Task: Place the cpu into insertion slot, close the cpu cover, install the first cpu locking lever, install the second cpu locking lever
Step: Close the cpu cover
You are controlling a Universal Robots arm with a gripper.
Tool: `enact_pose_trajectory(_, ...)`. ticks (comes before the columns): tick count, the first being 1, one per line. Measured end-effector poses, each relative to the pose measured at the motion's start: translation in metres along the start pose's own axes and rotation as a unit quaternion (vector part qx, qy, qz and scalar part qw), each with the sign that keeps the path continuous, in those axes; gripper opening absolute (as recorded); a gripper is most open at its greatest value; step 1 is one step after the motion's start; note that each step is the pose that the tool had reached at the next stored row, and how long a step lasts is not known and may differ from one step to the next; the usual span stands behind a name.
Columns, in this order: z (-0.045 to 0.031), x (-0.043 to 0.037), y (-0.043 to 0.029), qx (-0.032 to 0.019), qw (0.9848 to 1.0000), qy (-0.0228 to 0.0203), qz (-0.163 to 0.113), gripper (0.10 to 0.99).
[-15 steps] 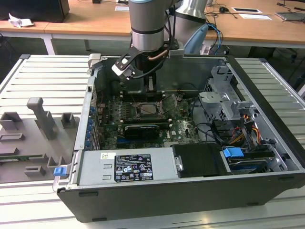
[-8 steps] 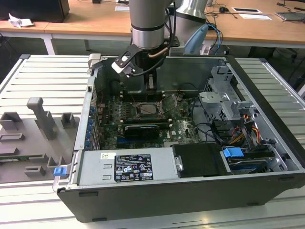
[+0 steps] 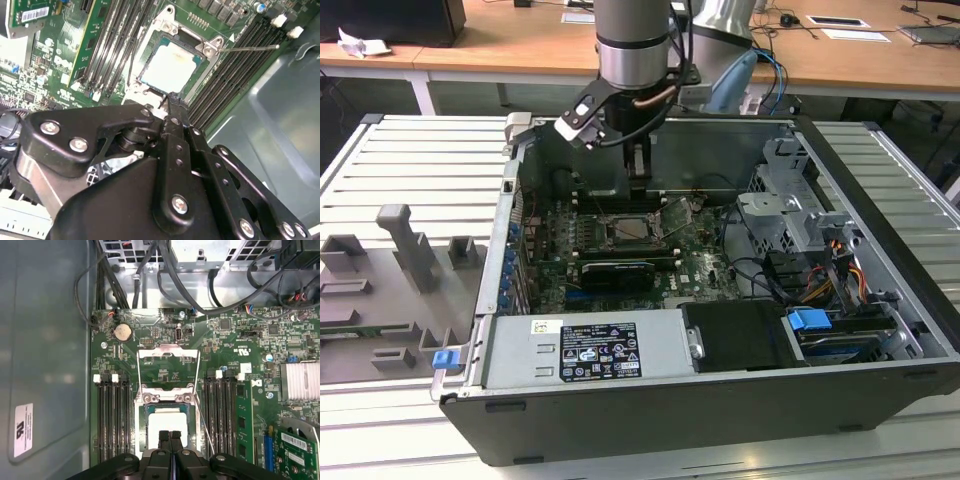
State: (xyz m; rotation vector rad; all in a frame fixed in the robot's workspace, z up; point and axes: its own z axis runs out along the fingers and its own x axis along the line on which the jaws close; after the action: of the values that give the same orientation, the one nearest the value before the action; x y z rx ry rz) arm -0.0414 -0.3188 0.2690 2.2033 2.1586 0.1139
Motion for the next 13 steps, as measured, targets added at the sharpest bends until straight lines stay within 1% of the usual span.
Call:
enact_pose_trajectory(1, 0.0001, 0.0, 0.0018, 0.0015, 1.0, 0.0002, 0.0, 0.106)
enact_pose_trajectory(4, 0.0006, 0.0001, 0.007, 0.0035, 1.0, 0.0013, 0.0, 0.106)
enact_pose_trajectory(5, 0.0008, -0.0006, 0.0098, 0.0043, 1.0, 0.0025, 0.0, 0.106)
enact_pose_trajectory(6, 0.0008, -0.0011, 0.0102, 0.0052, 0.9999, 0.0095, 0.001, 0.106)
enact_pose_trajectory(7, 0.0009, -0.002, 0.0107, 0.0074, 0.9998, 0.0197, 0.002, 0.106)
enact_pose_trajectory(8, 0.001, -0.0026, 0.0117, 0.0096, 0.9996, 0.0253, 0.003, 0.106)
enact_pose_trajectory(10, 0.0011, -0.003, 0.0129, 0.0097, 0.9996, 0.0256, 0.003, 0.106)
enact_pose_trajectory(13, 0.0015, -0.0031, 0.0172, 0.0098, 0.9996, 0.0255, 0.003, 0.106)
